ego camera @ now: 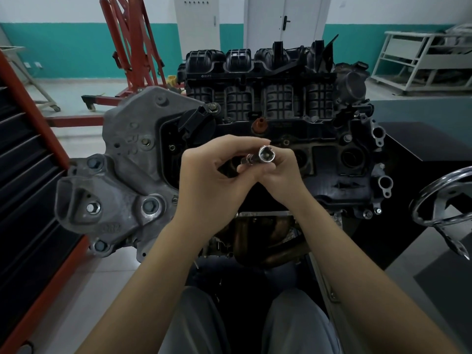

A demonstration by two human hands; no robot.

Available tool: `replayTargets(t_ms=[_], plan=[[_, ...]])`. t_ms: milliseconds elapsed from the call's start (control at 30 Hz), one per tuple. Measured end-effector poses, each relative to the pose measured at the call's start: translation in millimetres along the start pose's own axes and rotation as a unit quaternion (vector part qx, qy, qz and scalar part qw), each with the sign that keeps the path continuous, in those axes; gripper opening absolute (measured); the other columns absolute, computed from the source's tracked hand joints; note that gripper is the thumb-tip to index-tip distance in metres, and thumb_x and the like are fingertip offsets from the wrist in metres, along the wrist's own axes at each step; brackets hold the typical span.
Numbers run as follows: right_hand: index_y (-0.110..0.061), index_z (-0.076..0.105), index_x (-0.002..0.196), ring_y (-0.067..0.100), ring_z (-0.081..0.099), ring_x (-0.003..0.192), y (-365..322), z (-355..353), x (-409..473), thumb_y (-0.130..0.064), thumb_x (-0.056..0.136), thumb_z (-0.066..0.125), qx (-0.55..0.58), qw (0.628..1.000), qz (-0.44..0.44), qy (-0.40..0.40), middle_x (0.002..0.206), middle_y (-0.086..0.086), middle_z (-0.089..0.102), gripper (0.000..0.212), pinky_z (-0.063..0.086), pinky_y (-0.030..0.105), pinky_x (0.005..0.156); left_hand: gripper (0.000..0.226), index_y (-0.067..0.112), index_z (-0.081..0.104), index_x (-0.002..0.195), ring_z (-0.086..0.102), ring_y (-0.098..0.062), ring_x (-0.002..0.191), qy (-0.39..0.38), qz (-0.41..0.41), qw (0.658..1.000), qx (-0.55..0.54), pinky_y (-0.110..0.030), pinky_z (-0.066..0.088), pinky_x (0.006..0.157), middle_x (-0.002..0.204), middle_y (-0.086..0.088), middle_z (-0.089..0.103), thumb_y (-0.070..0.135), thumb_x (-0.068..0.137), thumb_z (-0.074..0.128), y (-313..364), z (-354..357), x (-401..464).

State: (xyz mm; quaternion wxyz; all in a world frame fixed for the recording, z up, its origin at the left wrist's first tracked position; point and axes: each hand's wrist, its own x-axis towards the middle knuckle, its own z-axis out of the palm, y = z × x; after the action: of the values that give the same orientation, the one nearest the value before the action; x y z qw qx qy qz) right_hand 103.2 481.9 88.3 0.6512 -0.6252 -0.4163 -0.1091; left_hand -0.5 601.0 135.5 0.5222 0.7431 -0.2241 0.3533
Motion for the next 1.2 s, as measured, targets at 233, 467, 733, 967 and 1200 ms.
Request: replayTargets(t_ms=[233, 467, 733, 967, 1200], plan=[[-0.025, 0.074, 0.080, 0.001, 0.068, 0.078, 1.9, 0.7, -0.9, 0.004, 0.072, 0.075, -0.007, 1.000, 0.008, 0.019, 0.078, -0.017, 0.072, 0.029, 0.051, 0.016, 0.072, 0.032, 0.010, 0.069, 0.102, 0.069, -0.016, 0.095, -0.025, -0.012, 0.999, -0.023, -0.031, 0.055, 0.086, 0.096, -0.004, 0.072, 0.002, 0.073, 0.080, -1.7, 2.2, -1.2], [-0.034, 0.067, 0.083, -0.005, 0.063, 0.078, -7.0, 1.6, 0.1, -0.007, 0.084, 0.062, -0.016, 1.000, 0.002, -0.025, 0.081, -0.025, 0.068, 0.028, 0.046, 0.011, 0.073, 0.033, 0.004, 0.067, 0.110, 0.070, -0.019, 0.097, 0.001, -0.043, 0.995, -0.090, -0.040, 0.055, 0.090, 0.099, -0.010, 0.073, -0.006, 0.078, 0.072, -3.4, -0.9, -1.2], [-0.008, 0.067, 0.100, 0.020, 0.068, 0.084, 2.3, 2.1, -0.6, 0.011, 0.077, 0.069, -0.004, 0.999, 0.032, 0.033, 0.086, 0.003, 0.070, 0.030, 0.054, 0.039, 0.079, 0.028, 0.010, 0.070, 0.095, 0.071, -0.017, 0.087, 0.034, -0.038, 0.998, -0.035, -0.033, 0.057, 0.081, 0.089, -0.003, 0.073, 0.004, 0.071, 0.082, -2.6, 2.9, -2.0], [-0.025, 0.070, 0.090, -0.001, 0.066, 0.082, -6.9, -0.1, 0.3, -0.004, 0.082, 0.066, -0.015, 1.000, 0.017, -0.012, 0.082, -0.023, 0.070, 0.023, 0.049, 0.016, 0.075, 0.034, 0.003, 0.066, 0.112, 0.069, -0.020, 0.102, -0.029, -0.046, 0.993, -0.105, -0.037, 0.054, 0.092, 0.103, -0.012, 0.072, -0.007, 0.080, 0.069, -1.2, 1.2, -0.9], [-0.022, 0.066, 0.091, 0.001, 0.067, 0.083, -3.6, 0.6, 0.3, 0.005, 0.079, 0.069, -0.018, 0.999, 0.024, 0.013, 0.084, -0.020, 0.071, 0.030, 0.050, 0.019, 0.076, 0.030, 0.009, 0.069, 0.101, 0.071, -0.014, 0.090, 0.023, -0.036, 0.997, -0.062, -0.031, 0.057, 0.084, 0.093, -0.004, 0.073, 0.000, 0.074, 0.078, -0.7, 2.5, -1.2]])
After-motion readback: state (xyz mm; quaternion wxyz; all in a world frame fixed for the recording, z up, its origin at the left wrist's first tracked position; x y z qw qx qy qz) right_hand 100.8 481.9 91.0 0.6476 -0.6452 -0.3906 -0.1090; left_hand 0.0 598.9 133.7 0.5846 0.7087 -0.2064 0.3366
